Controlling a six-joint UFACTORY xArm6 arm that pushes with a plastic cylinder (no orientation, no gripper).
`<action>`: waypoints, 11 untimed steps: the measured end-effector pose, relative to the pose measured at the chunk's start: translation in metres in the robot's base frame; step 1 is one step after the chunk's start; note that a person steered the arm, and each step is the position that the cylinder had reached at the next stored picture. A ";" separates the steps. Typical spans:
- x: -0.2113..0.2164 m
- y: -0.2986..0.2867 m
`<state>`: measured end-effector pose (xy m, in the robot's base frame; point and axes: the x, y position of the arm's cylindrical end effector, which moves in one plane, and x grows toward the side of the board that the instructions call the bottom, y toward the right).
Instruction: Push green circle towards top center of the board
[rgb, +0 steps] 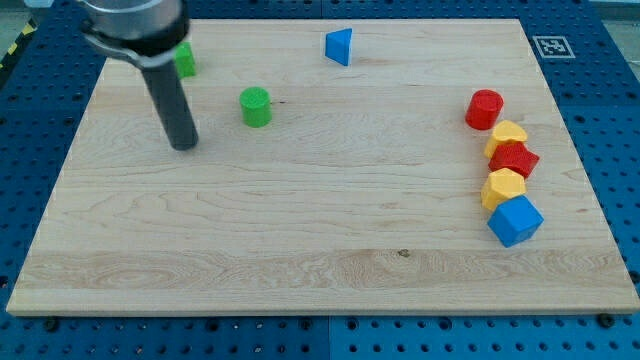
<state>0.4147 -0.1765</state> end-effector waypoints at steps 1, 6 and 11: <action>-0.010 0.000; -0.045 0.112; -0.058 0.206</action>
